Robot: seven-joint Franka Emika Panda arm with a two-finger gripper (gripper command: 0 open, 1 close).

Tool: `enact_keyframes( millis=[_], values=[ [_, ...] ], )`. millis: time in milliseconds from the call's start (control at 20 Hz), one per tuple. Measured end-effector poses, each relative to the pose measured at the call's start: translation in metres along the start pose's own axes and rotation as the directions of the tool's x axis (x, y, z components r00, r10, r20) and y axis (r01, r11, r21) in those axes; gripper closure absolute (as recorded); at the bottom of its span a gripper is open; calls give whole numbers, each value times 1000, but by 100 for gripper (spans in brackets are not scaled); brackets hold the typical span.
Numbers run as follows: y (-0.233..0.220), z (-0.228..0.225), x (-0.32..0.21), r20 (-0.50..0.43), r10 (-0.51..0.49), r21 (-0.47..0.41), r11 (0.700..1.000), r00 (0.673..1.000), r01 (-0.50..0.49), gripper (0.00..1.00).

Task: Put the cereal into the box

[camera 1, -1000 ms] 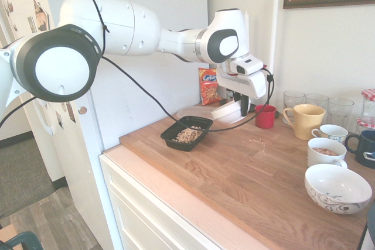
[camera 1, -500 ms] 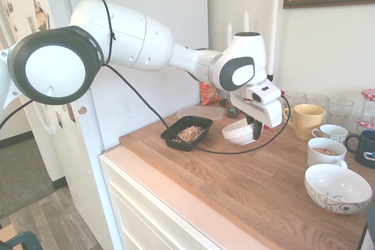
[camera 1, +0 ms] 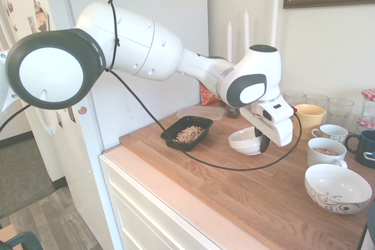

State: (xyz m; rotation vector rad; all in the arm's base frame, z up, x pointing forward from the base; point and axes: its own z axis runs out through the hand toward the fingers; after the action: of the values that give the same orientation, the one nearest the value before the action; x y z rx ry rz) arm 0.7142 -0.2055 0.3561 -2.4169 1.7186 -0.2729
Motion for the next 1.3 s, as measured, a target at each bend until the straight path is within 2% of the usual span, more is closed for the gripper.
enact_keyframes(
  millis=[300, 500, 750, 800, 1300],
  values=[
    [9, 12, 13, 27, 22, 51, 998, 999, -23, 100],
    [22, 29, 27, 115, 46, 142, 988, 992, -62, 100],
    [30, 40, 34, 156, 51, 176, 981, 986, -79, 100],
    [30, 41, 34, 158, 49, 180, 981, 986, -78, 0],
    [23, 48, 24, 174, 17, 203, 978, 985, -52, 0]
  ],
)
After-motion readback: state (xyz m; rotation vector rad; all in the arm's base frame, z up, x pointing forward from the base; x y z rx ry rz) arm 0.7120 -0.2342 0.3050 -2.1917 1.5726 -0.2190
